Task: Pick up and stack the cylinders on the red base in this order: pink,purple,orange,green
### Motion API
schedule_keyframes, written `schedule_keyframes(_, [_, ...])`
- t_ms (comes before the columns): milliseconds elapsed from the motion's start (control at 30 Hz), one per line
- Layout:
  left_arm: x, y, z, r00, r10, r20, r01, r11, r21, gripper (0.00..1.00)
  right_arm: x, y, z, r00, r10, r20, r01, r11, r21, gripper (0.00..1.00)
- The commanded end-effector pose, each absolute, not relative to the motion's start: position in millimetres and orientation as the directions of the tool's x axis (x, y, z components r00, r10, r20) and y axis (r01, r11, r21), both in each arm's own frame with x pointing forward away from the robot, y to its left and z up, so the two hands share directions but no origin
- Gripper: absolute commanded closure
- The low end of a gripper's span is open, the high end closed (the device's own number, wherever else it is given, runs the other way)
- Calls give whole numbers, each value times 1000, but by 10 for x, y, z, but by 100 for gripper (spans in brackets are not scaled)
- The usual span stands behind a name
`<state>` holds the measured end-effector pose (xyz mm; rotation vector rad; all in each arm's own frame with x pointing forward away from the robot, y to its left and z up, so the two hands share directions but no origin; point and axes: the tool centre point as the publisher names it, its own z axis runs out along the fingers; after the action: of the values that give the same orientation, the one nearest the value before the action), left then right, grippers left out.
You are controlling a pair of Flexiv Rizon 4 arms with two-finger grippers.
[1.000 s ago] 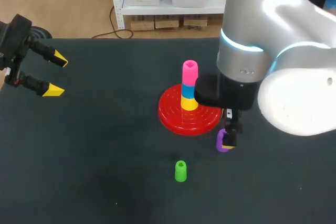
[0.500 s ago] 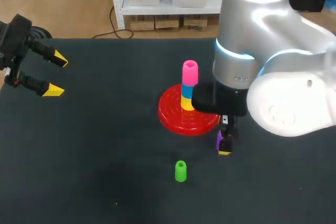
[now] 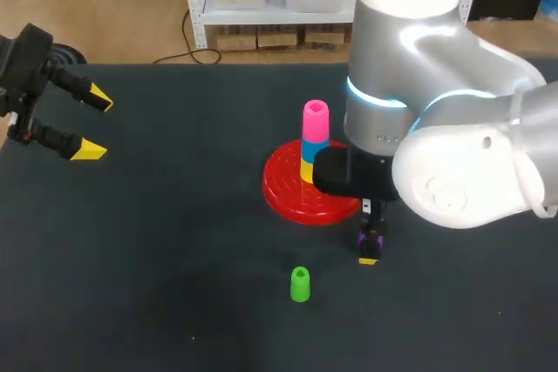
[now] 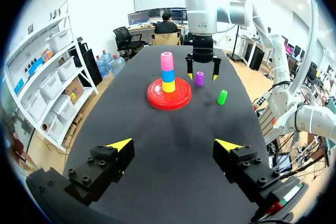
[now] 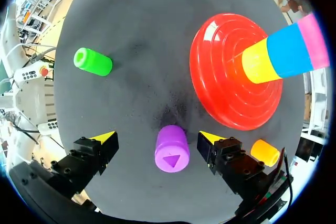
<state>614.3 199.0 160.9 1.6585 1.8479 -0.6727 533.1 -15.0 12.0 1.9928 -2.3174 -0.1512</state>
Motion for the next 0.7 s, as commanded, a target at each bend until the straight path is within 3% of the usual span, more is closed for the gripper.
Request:
schedule_keyframes(33, [6132, 1995, 1602, -75, 711, -699, 994, 109, 5, 0, 5343, -164, 110, -154, -988, 1, -980, 153, 127, 0])
schedule_keyframes(700, [6132, 1995, 1602, -75, 711, -699, 994, 109, 5, 0, 5388, -251, 163, -170, -985, 1, -979, 169, 118, 0])
